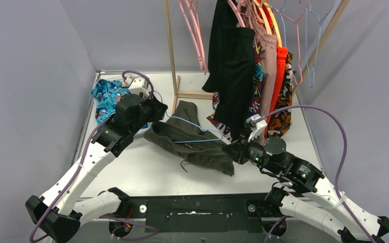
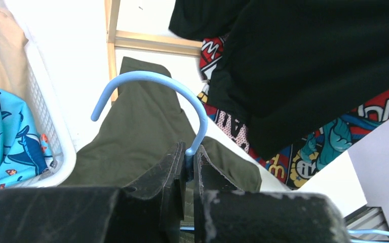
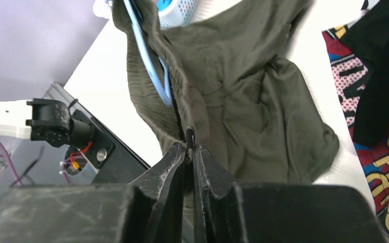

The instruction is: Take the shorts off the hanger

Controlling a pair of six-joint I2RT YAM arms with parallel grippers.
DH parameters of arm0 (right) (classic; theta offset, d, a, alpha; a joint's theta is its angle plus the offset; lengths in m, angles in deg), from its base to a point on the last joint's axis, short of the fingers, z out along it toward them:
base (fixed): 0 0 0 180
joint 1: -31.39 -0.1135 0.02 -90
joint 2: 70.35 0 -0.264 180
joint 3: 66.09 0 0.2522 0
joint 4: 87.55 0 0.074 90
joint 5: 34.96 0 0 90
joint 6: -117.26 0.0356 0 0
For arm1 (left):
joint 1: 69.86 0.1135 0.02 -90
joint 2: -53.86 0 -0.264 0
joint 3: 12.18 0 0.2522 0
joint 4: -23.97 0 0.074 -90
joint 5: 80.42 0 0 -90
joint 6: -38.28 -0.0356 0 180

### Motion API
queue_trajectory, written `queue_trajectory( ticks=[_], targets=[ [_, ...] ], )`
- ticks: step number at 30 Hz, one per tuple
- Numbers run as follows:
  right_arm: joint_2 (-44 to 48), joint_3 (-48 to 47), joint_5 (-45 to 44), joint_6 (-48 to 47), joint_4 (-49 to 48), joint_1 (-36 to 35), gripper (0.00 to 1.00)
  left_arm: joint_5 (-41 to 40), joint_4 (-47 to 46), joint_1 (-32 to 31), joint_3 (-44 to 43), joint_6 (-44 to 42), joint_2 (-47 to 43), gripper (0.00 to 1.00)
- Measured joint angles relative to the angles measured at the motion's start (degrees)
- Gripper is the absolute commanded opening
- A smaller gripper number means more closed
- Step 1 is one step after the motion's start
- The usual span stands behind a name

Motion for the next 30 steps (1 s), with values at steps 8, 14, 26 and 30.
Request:
queue_trajectory(
  ticks=[8, 14, 26, 30],
  targets=[
    [-2.95, 0.81, -2.97, 0.44, 0.33, 0.00, 0.06, -0.04, -1.62, 0.11, 0.07, 1.31, -0.57, 0.00],
    [-7.21, 3.23, -9.09, 1.73, -5.07, 0.00, 0.21, -0.20, -3.02, 0.35, 3.02, 1.29, -1.64, 0.00],
    [0.26, 5.49, -18.86, 3.28, -6.69, 0.07, 0.54, 1.11, -3.69, 0.42, 11.13, 1.29, -3.58, 0.00],
    [2.14, 4.85, -12.26, 1.20, -8.66, 0.07, 0.63, 1.49, -4.22, 0.42, 11.28, 1.27, -3.61, 0.00]
  ],
)
